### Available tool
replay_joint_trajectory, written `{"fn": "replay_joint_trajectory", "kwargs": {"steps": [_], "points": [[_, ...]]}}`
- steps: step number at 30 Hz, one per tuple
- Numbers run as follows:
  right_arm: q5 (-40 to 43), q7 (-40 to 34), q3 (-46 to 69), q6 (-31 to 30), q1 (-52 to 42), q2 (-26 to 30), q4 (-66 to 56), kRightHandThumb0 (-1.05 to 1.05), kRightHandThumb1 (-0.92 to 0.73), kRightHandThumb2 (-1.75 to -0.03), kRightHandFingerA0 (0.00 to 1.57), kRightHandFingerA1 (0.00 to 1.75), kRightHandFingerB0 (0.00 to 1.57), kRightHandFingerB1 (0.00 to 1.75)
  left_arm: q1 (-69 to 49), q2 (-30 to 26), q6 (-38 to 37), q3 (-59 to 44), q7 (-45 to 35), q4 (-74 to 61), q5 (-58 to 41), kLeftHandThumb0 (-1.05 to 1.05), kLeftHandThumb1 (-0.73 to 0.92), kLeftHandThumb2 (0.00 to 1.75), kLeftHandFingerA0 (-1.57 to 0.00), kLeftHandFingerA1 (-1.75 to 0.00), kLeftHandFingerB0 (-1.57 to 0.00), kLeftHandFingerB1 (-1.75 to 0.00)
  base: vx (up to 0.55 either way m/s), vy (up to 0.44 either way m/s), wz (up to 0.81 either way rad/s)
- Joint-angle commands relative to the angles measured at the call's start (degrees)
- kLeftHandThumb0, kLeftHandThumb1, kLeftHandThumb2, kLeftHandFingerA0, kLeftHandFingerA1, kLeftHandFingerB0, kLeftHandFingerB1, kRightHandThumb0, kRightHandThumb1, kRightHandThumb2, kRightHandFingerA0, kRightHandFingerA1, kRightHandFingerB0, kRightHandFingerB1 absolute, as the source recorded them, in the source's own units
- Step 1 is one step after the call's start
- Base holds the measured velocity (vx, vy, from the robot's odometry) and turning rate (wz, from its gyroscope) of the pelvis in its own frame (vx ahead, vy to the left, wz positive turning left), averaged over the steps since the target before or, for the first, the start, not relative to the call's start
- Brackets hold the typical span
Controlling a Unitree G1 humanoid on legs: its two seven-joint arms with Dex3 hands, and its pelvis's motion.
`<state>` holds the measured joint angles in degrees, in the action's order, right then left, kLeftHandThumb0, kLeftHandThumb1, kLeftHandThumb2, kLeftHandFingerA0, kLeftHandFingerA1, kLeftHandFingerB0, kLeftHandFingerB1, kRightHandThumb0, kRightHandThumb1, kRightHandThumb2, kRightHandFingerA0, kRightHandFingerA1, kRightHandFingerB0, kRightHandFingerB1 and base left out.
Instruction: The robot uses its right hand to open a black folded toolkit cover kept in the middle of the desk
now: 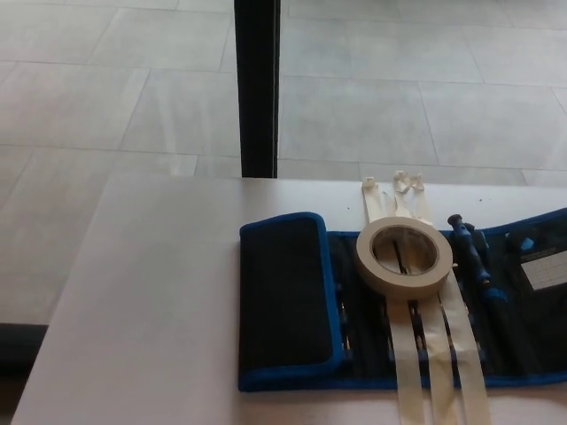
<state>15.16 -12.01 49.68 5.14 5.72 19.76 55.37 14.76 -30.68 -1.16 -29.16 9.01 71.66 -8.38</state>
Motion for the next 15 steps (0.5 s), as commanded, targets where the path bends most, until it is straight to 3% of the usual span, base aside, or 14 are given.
{"fn": "replay_joint_trajectory", "kwargs": {"steps": [1, 2, 4, 5, 6, 7, 8, 14, 15], "points": [[2.46, 2.38, -2.08, 0.79, -1.98, -0.29, -1.34, -0.54, -0.66, -0.6, 0.73, 0.91, 0.52, 0.5, -1.29, -1.02, -0.27, -0.2, -0.77, 0.24, -1.19, -1.05, 0.39, 1.31, -0.26, -1.5, -0.31, -1.49, 0.0, 0.0, 0.0], [2.59, 2.66, -2.53, 1.3, -1.99, -0.22, -0.71, -0.54, -0.65, -0.6, 0.77, 0.85, 0.56, 0.49, -1.01, -1.13, 0.1, -0.06, -0.44, 0.29, -1.06, -1.05, 0.36, 1.35, -0.28, -1.5, -0.4, -1.53, 0.0, 0.0, 0.0], [2.87, 2.49, -3.27, 1.97, -2.15, -0.28, -0.55, -0.54, -0.65, -0.6, 0.78, 0.84, 0.57, 0.5, -0.53, -1.31, 1.0, -0.06, -0.19, 0.33, -1.26, -1.05, 0.35, 1.35, -0.28, -1.52, -0.31, -1.49, 0.0, 0.0, 0.0], [3.2, 2.4, -3.39, 1.91, -2.14, -0.34, -0.85, -0.53, -0.66, -0.59, 0.77, 0.88, 0.57, 0.51, -0.56, -1.28, 0.94, 0.13, -0.16, 0.16, -1.15, -1.05, 0.41, 1.4, -0.4, -1.15, -0.39, -1.14, 0.0, 0.0, 0.0], [3.28, 2.32, -3.56, 2.42, -2.25, -0.45, -0.99, -0.53, -0.65, -0.59, 0.76, 0.92, 0.58, 0.51, -0.63, -1.55, 1.15, 1.4, -0.27, 0.22, 0.04, -1.03, 0.42, 1.38, -0.47, -1.16, -0.4, -1.12, 0.0, 0.0, 0.0], [3.53, 2.26, -3.6, 2.55, -2.57, -0.58, -1.12, -0.53, -0.65, -0.59, 0.76, 0.92, 0.58, 0.51, -0.44, -1.64, 1.22, 1.69, -0.3, 0.26, 0.03, -1.03, 0.42, 1.38, -0.47, -1.16, -0.4, -1.12, 0.0, 0.0, 0.0], [2.96, 2.02, -4.22, 3.18, -2.78, -0.55, -1.09, -0.52, -0.65, -0.59, 0.76, 0.95, 0.6, 0.55, -0.71, -1.63, 1.01, 1.94, -0.6, -0.22, -0.05, -1.05, 0.38, 1.33, -0.27, -1.44, -0.28, -1.41, 0.0, 0.0, 0.0], [3.52, 1.81, -5.61, 2.1, -3.36, -0.28, -1.93, -0.48, -0.66, -0.59, 0.74, 0.94, 0.63, 0.59, -1.82, -1.21, -0.07, 1.24, -0.36, 0.76, -1.41, -1.05, 0.39, 1.31, -0.27, -1.48, -0.32, -1.47, 0.0, 0.0, 0.0], [3.54, 1.22, -5.81, 1.5, -3.66, -0.51, -3.18, -0.48, -0.66, -0.59, 0.75, 0.96, 0.62, 0.6, -1.78, -1.24, 0.23, 1.34, -0.53, 0.51, -1.46, -1.05, 0.42, 1.38, -0.46, -1.17, -0.42, -1.14, 0.0, 0.0, 0.0]]}}
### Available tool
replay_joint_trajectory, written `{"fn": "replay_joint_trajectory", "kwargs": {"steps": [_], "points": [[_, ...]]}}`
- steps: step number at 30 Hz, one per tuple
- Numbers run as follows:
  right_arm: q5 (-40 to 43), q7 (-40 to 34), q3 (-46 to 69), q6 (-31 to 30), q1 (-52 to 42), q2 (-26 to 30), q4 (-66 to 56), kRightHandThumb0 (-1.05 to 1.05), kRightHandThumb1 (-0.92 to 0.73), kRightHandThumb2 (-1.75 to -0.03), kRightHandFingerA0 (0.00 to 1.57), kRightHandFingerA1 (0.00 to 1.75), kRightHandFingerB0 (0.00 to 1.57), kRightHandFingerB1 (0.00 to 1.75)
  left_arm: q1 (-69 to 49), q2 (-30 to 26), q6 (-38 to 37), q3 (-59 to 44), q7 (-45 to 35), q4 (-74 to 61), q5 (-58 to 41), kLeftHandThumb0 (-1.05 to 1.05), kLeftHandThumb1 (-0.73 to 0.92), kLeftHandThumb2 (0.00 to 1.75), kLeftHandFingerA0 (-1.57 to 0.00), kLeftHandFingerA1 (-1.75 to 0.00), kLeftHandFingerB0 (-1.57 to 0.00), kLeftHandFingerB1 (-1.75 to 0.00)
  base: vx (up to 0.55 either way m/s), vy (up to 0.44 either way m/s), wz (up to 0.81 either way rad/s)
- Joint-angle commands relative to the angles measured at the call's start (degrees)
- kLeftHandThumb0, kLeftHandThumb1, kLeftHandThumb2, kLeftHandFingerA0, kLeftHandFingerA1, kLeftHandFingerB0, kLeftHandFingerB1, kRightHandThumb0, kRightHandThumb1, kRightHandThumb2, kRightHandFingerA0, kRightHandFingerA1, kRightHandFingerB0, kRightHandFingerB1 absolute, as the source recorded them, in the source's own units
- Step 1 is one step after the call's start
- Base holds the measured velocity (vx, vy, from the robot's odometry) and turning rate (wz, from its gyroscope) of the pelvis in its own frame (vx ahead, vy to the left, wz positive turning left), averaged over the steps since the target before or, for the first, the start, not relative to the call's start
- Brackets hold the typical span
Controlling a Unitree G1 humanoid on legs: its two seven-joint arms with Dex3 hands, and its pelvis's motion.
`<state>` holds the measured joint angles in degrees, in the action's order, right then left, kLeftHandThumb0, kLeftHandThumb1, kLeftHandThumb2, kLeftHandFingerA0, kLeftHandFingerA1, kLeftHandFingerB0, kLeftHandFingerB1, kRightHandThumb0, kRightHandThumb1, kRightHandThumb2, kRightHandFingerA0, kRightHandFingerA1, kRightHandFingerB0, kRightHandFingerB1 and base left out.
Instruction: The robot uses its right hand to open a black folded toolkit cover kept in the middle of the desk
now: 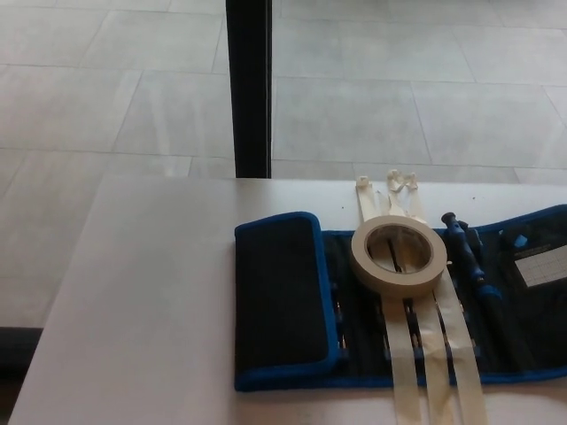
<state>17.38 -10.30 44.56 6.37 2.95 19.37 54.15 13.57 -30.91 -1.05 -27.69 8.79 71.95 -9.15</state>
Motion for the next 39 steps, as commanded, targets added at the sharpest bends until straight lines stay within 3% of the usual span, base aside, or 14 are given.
{"fn": "replay_joint_trajectory", "kwargs": {"steps": [1, 2, 4, 8, 9, 13, 18, 19, 21, 24, 25, 28, 29, 39], "points": [[1.31, -0.79, -0.82, 0.55, -0.94, -0.27, -2.11, -0.47, -0.66, -0.59, 0.76, 0.96, 0.62, 0.62, -0.57, -1.0, 0.19, -0.08, -0.52, 0.03, -0.76, -1.04, 0.38, 1.33, -0.26, -1.44, -0.32, -1.44, 0.0, 0.0, 0.0], [1.04, -0.9, -1.1, 1.49, -0.57, 0.01, -0.73, -0.48, -0.66, -0.58, 0.75, 0.96, 0.64, 0.63, -0.15, -0.88, 0.83, 0.26, 0.2, -0.4, -0.53, -1.05, 0.42, 1.39, -0.42, -1.16, -0.36, -1.13, 0.0, 0.0, 0.0], [0.23, -1.33, -1.98, 1.59, -0.85, 0.24, -0.55, -0.49, -0.66, -0.58, 0.76, 0.92, 0.64, 0.64, -0.38, -0.97, 0.53, 0.87, -0.02, -0.5, -0.04, -1.04, 0.4, 1.33, -0.27, -1.46, -0.28, -1.42, 0.0, 0.0, 0.0], [0.65, -2.05, -2.54, 0.66, -1.23, 0.12, -2.17, -0.46, -0.66, -0.59, 0.8, 0.96, 0.63, 0.59, -0.14, -0.79, -0.16, 0.36, -0.29, 0.03, -1.08, -1.05, 0.4, 1.4, -0.38, -1.15, -0.38, -1.15, 0.0, 0.0, 0.0], [1.1, -1.75, -2.31, 1.05, -1.26, 0.18, -1.93, -0.45, -0.65, -0.58, 0.81, 0.99, 0.65, 0.6, -0.67, -0.64, -0.42, 0.72, 0.11, 0.06, -0.64, -1.05, 0.38, 1.34, -0.31, -1.5, -0.34, -1.47, 0.0, 0.0, 0.0], [2.05, -0.36, -2.12, 1.54, -1.4, 0.04, -1.72, -0.47, -0.66, -0.58, 0.76, 0.99, 0.64, 0.61, -1.25, -0.65, -0.73, 0.9, 0.1, 0.07, -0.54, -1.05, 0.4, 1.33, -0.35, -1.54, -0.36, -1.48, 0.0, 0.0, 0.0], [2.04, 0.02, -2.82, 2.91, -3.16, -1.24, -3.83, -0.52, -0.64, -0.58, 0.75, 1.01, 0.65, 0.64, -1.08, -1.56, 0.99, 3.16, -0.95, -0.23, 0.94, -1.0, 0.23, 1.32, -0.19, -1.06, -0.22, -1.05, 0.0, 0.0, 0.0], [2.07, -0.6, -2.85, 2.48, -2.71, -1.12, -4.08, -0.51, -0.63, -0.58, 0.79, 1.02, 0.66, 0.61, -0.91, -1.55, 0.82, 3.27, -1.63, -0.04, 0.74, -1.05, 0.33, 1.34, -0.35, -1.43, -0.36, -1.43, 0.0, 0.0, 0.0], [2.31, -0.29, -2.74, 2.57, -1.59, -0.19, -2.04, -0.5, -0.64, -0.59, 0.81, 0.91, 0.67, 0.57, -0.81, -1.55, 0.95, 3.74, -1.55, 0.21, 0.72, -0.97, 0.16, 1.27, -0.29, -1.07, -0.19, -1.0, 0.0, 0.0, 0.0], [2.42, 0.23, -2.82, 2.9, -1.35, -0.02, -1.78, -0.5, -0.64, -0.58, 0.78, 0.95, 0.64, 0.57, -1.64, -1.52, 0.78, 3.74, -1.54, 0.14, 0.25, -1.05, 0.34, 1.43, -0.53, -1.3, -0.39, -1.19, 0.0, 0.0, 0.0], [2.89, 0.27, -2.57, 2.65, -1.26, -0.32, -2.51, -0.51, -0.63, -0.58, 0.78, 0.96, 0.64, 0.58, -1.58, -1.68, 0.84, 3.75, -1.62, 0.25, 0.18, -1.05, 0.16, 1.32, -0.31, -1.13, -0.17, -1.04, 0.0, 0.0, 0.0], [3.38, -0.45, -2.2, 2.22, -1.18, -0.54, -4.71, -0.49, -0.64, -0.58, 0.78, 0.86, 0.65, 0.57, -1.32, -1.73, 1.45, 3.61, -1.72, 0.31, -0.1, -1.05, 0.16, 1.33, -0.25, -1.11, -0.32, -1.12, 0.0, 0.0, 0.0], [3.61, -0.56, -2.0, 2.02, -0.81, -0.31, -4.78, -0.49, -0.64, -0.59, 0.79, 0.81, 0.62, 0.52, -1.29, -1.74, 1.42, 3.69, -1.85, 0.42, -0.02, -1.05, 0.36, 1.41, -0.46, -1.2, -0.49, -1.2, 0.0, 0.0, 0.0], [3.34, -1.06, -2.04, 3.28, 0.53, 0.46, -3.58, -0.54, -0.6, -0.6, 0.75, 0.85, 0.55, 0.54, -1.25, -0.59, -1.22, 0.94, -2.43, -0.85, -2.53, -1.05, 0.42, 1.17, -0.26, -1.47, -0.32, -1.48, 0.0, 0.0, 0.0]]}}
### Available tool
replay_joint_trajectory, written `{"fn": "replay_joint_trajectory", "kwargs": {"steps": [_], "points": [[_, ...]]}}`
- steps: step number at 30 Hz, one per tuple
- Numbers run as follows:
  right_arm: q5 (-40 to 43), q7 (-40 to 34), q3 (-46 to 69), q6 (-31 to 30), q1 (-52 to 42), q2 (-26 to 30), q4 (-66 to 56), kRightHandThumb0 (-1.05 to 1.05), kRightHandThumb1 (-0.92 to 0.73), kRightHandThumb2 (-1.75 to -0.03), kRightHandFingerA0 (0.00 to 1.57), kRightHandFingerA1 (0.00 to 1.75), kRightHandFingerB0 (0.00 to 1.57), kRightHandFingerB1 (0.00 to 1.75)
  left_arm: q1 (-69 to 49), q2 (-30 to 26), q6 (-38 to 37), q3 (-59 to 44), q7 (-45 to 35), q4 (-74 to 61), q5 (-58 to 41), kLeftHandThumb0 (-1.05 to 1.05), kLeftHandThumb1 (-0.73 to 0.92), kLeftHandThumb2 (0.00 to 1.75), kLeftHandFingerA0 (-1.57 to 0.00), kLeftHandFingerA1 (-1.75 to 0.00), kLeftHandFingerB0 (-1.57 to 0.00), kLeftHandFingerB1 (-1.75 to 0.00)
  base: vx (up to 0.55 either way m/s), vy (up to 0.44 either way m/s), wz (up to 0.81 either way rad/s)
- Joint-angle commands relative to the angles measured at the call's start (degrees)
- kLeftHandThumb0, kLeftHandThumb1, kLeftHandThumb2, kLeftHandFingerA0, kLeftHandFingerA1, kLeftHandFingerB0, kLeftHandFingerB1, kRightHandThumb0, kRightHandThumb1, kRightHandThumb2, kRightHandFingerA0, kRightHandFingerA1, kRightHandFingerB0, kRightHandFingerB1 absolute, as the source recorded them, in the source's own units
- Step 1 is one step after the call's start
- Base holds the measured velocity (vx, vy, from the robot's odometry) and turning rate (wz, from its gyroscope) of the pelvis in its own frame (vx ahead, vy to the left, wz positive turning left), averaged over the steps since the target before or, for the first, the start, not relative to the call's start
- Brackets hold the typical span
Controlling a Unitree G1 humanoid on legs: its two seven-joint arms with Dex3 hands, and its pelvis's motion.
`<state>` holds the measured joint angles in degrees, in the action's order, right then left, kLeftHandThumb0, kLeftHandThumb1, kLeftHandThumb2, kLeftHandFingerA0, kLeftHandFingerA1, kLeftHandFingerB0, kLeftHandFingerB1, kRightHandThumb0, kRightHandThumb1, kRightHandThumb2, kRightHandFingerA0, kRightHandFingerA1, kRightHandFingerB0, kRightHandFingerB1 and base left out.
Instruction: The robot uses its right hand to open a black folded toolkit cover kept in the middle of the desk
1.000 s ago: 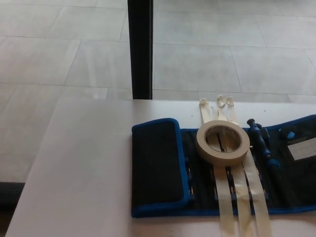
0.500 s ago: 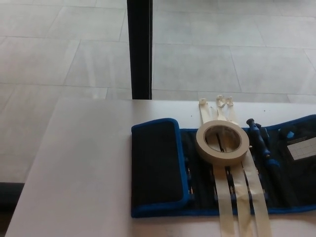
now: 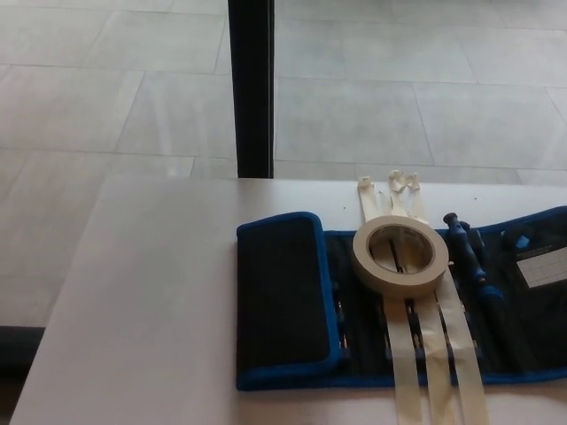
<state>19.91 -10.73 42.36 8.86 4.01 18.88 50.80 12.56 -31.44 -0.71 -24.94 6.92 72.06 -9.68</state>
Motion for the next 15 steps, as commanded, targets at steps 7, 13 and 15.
{"fn": "replay_joint_trajectory", "kwargs": {"steps": [7, 13, 15], "points": [[0.73, -3.72, 0.06, -3.04, -2.86, 0.42, -1.13, -0.45, -0.67, -0.59, 0.73, 0.97, 0.54, 0.57, 0.39, 1.52, -6.65, -5.94, 0.51, -2.23, -4.17, -1.05, 0.51, 0.96, -0.42, -1.46, -0.46, -1.54, 0.0, 0.0, 0.0], [2.47, -2.75, 0.31, -14.91, -3.74, 3.42, 2.11, -0.33, -0.7, -0.6, 0.6, 0.88, 0.51, 0.66, -0.97, 0.57, -3.81, -5.7, -6.32, -1.62, -3.53, -1.05, 0.42, 0.9, -0.1, -1.45, -0.13, -1.51, 0.0, 0.0, 0.0], [2.44, -2.49, 0.37, -14.58, -3.54, 3.7, 2.68, -0.41, -0.67, -0.59, 0.63, 0.91, 0.45, 0.61, -1.08, -0.89, 0.25, -3.4, -9.94, -0.99, -1.93, -1.05, 0.41, 0.93, -0.14, -1.31, -0.11, -1.33, 0.0, 0.0, 0.0]]}}
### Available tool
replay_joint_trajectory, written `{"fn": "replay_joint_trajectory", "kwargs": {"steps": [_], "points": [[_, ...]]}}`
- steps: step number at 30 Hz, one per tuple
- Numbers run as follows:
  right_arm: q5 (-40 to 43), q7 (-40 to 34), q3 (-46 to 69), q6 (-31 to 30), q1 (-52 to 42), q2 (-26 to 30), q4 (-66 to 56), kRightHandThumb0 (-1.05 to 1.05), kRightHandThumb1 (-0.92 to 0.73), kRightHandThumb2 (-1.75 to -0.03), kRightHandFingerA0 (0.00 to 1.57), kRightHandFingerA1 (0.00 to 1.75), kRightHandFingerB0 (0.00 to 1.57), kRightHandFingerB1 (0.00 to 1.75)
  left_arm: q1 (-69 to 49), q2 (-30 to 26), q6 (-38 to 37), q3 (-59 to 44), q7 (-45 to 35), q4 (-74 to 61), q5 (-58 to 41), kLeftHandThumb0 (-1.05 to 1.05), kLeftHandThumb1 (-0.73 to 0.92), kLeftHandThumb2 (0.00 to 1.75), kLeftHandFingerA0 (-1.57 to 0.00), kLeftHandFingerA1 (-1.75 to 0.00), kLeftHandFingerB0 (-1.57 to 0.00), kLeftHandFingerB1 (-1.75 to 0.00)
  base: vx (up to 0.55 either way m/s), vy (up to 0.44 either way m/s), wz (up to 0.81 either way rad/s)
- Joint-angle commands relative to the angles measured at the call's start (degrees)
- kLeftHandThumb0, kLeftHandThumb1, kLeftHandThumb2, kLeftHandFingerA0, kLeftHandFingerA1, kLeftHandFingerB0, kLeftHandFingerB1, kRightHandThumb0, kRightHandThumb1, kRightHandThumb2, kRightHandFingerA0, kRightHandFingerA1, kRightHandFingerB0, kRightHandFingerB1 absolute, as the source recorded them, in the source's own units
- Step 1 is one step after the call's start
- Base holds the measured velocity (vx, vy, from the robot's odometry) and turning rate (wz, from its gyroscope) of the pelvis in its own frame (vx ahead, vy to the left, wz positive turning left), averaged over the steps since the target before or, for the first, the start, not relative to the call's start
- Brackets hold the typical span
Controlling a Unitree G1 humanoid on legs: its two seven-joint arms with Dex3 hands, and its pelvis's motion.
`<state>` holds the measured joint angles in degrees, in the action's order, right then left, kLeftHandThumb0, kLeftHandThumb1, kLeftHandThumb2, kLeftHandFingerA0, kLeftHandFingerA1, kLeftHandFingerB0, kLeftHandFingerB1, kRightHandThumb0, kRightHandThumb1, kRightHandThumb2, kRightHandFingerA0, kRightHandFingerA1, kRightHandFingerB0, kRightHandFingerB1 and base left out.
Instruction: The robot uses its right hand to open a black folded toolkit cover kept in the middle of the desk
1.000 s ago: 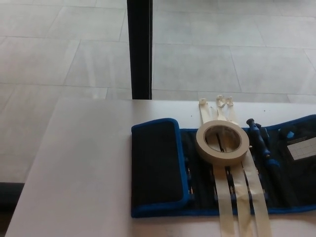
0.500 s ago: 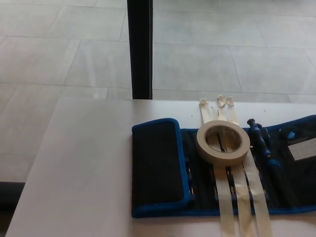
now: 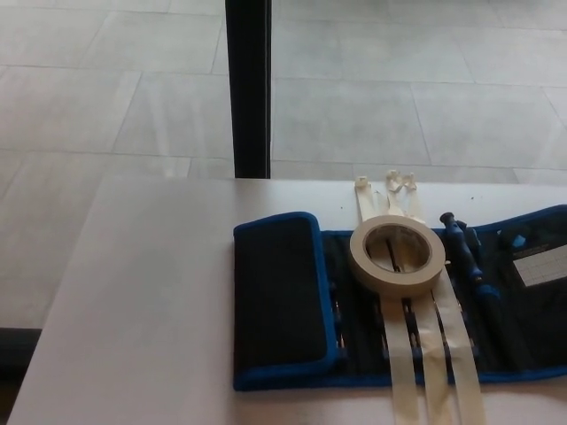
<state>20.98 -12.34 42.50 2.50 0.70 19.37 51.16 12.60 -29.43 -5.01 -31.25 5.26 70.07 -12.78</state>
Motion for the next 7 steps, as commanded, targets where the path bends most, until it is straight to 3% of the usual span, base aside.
{"fn": "replay_joint_trajectory", "kwargs": {"steps": [1, 2, 3, 4, 5, 6, 7], "points": [[2.48, 0.32, 1.06, -7.04, -0.19, 2.93, 1.64, -0.45, -0.67, -0.59, 0.62, 1.04, 0.39, 0.58, -1.04, -4.21, 6.8, 6.3, -11.65, 1.82, 3.89, -1.01, 0.34, 1.26, -0.07, -0.98, 0.0, -0.97, 0.0, 0.0, 0.0], [3.27, 0.45, 1.83, -5.45, -0.03, 2.31, 0.46, -0.45, -0.66, -0.59, 0.61, 1.04, 0.46, 0.7, -0.96, -4.99, 8.22, 8.43, -13.94, 2.37, 5.34, -0.91, 0.35, 1.25, -0.2, -1.07, 0.0, -0.98, 0.0, 0.0, 0.0], [3.46, 0.29, 2.11, -5.07, 0.05, 2.07, -0.02, -0.45, -0.66, -0.59, 0.61, 1.04, 0.46, 0.7, -0.91, -5.27, 8.69, 9.24, -14.56, 2.55, 5.54, -0.91, 0.35, 1.25, -0.2, -1.07, 0.0, -0.98, 0.0, 0.0, 0.0], [2.99, -0.1, 1.92, -3.83, 0.23, 1.88, -0.84, -0.54, -0.65, -0.6, 0.66, 1.06, 0.42, 0.6, -0.87, -5.9, 9.34, 11.53, -16.34, 2.99, 7.19, -0.32, -0.24, 0.76, -0.37, -0.76, -0.43, -0.8, 0.0, 0.0, 0.0], [2.36, 0.4, 1.59, -0.43, 0.09, 1.28, -3.01, -0.52, -0.65, -0.59, 0.64, 0.96, 0.39, 0.55, -0.45, -6.84, 11.16, 14.64, -19.37, 3.74, 9.51, -0.32, -0.24, 0.76, -0.39, -0.77, -0.42, -0.79, 0.0, 0.0, 0.0], [1.78, 0.86, 1.28, 2.4, 0.14, 1.0, -4.34, -0.53, -0.65, -0.59, 0.65, 0.84, 0.39, 0.52, -0.18, -7.07, 12.52, 14.79, -21.28, 4.17, 8.65, -1.05, -0.01, 1.05, -0.32, -1.15, -0.17, -1.06, 0.0, 0.0, 0.0], [1.78, 0.86, 1.28, 2.4, 0.14, 1.0, -4.34, -0.53, -0.65, -0.59, 0.65, 0.84, 0.39, 0.52, -0.18, -7.07, 12.52, 14.79, -21.28, 4.17, 8.65, -1.05, -0.01, 1.05, -0.32, -1.15, -0.17, -1.06, 0.0, 0.0, 0.0]]}}
